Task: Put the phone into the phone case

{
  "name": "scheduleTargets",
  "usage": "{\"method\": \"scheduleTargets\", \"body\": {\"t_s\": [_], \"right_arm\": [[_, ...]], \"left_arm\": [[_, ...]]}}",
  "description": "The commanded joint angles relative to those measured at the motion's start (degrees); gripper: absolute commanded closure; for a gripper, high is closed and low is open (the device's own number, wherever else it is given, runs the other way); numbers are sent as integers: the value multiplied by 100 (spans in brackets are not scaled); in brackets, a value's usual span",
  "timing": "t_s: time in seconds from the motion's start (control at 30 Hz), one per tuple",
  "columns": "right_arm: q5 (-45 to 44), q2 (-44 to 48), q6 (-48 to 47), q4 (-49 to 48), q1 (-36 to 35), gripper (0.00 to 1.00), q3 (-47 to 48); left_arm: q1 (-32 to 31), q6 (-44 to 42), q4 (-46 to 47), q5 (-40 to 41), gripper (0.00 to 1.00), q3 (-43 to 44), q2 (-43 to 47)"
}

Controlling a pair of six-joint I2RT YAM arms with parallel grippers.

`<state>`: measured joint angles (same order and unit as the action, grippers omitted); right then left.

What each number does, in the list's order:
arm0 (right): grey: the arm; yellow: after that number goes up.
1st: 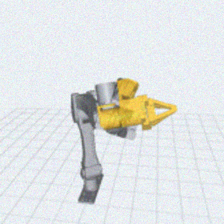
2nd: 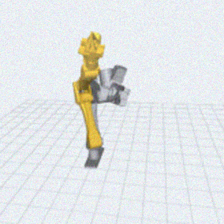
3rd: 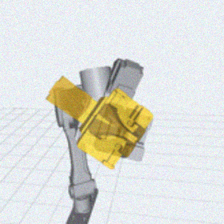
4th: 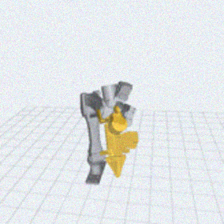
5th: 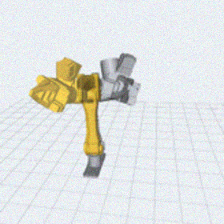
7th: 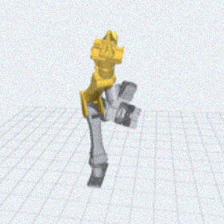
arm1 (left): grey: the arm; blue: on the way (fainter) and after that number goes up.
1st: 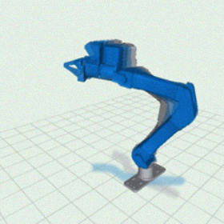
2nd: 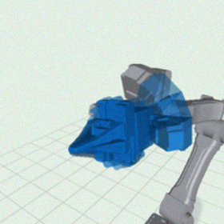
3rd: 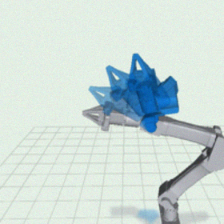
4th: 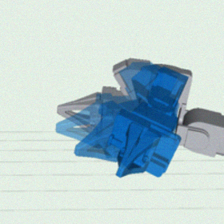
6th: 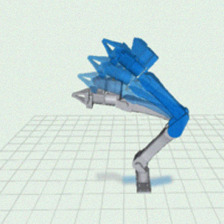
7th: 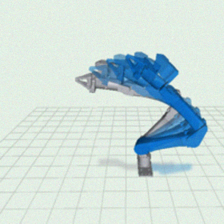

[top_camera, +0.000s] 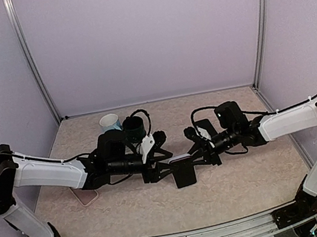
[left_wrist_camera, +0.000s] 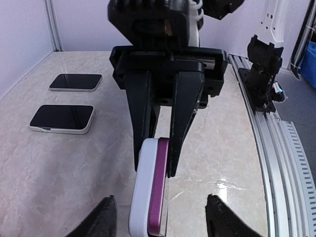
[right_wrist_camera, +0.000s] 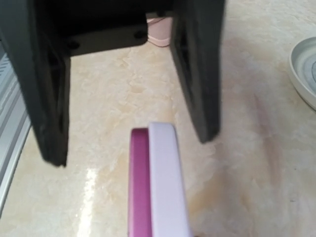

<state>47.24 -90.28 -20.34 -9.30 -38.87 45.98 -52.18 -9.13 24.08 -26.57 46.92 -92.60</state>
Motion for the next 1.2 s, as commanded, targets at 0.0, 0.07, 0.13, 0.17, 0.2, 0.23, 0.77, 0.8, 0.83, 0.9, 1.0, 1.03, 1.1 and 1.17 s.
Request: {"method": "scheduleTargets", "body": {"t_s": [0.0, 0.07, 0.13, 0.17, 0.2, 0.23, 0.77, 0.8, 0.83, 0.9, 1.0, 1.03, 1.1, 1.17], "right_arm": [[-372, 130, -65, 32, -21, 100, -133], [-403, 173, -73, 44, -17, 100, -146], [-409, 201, -84, 43, -23, 100, -166], [-413, 203, -89, 50, -24, 100, -168], [-412, 204, -97, 45, -21, 100, -170], [-414, 190, -101, 61, -21, 100, -167], [-523, -33, 143, -262, -18, 49, -432], [-520, -67, 179, -428, -23, 50, -488], [-512, -114, 219, -536, -22, 51, -537], [-445, -227, 286, -653, -18, 63, -527], [-456, -377, 328, -744, -17, 95, -515], [-469, -382, 323, -753, -22, 100, -519], [-484, -294, 303, -731, -22, 100, -524], [-496, -113, 305, -682, -16, 100, -513]], "left_arm": [[-29, 9, 666, 62, 61, -166, -43], [-20, 42, 356, 57, 73, 24, -165], [-28, -27, 1, 22, 68, 230, -269], [-36, -41, -110, 42, 64, 300, -305], [-42, -47, -169, 102, 63, 349, -353], [-46, -25, -212, 161, 65, 400, -381], [-97, -353, -596, 520, 100, 415, -406], [-99, -357, -603, 515, 100, 417, -408], [-99, -361, -613, 519, 100, 421, -420], [-99, -362, -615, 514, 100, 415, -426], [-98, -362, -615, 521, 100, 415, -419], [-99, -357, -629, 530, 100, 407, -418], [-92, -338, -643, 530, 100, 402, -400], [-75, -300, -630, 486, 100, 379, -342]]}}
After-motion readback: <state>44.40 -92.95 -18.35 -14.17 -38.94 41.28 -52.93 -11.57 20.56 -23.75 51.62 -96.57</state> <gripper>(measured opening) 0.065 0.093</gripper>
